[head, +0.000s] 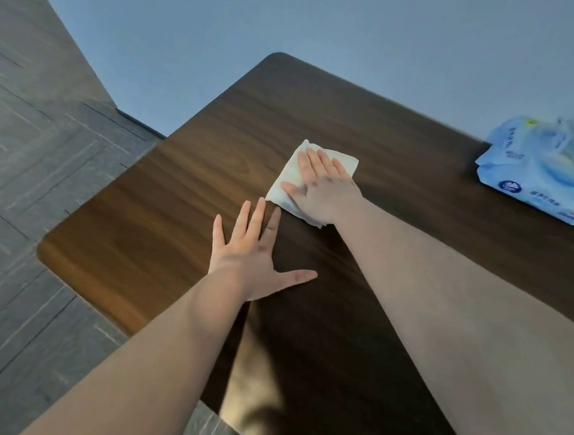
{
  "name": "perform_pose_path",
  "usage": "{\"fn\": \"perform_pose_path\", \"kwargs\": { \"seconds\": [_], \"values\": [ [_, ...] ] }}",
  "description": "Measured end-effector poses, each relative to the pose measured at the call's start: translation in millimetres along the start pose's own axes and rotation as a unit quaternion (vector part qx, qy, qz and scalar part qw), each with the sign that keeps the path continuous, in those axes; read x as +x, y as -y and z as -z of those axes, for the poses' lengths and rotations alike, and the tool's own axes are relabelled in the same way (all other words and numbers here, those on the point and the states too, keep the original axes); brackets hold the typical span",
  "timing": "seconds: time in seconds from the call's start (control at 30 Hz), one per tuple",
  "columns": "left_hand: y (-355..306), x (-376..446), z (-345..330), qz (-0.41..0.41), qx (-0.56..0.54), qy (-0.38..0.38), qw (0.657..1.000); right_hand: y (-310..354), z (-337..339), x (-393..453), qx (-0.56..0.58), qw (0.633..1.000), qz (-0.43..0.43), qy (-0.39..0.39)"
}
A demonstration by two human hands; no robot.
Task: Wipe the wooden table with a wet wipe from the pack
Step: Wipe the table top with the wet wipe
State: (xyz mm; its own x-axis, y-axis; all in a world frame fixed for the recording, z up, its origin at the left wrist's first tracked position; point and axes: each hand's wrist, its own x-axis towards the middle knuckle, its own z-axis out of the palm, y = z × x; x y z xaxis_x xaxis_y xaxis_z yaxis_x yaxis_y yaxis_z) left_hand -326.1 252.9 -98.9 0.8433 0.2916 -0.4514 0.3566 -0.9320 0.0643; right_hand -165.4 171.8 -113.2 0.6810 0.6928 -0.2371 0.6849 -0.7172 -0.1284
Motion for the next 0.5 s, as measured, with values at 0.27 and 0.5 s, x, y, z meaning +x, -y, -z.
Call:
{"fn": "perform_pose_path", "kwargs": {
  "seconds": [0.27,0.5],
  "values": [
    [1.6,0.8,-3.1,-0.005,0.000,-0.015,1.000,44.9,1.7,42.0,-0.013,0.999,0.041,0.008],
    [0.2,-2.0,-4.7,-0.008,-0.007,-0.029,1.000,31.3,2.3,19.9,-0.010,0.997,0.073,0.028]
  ]
}}
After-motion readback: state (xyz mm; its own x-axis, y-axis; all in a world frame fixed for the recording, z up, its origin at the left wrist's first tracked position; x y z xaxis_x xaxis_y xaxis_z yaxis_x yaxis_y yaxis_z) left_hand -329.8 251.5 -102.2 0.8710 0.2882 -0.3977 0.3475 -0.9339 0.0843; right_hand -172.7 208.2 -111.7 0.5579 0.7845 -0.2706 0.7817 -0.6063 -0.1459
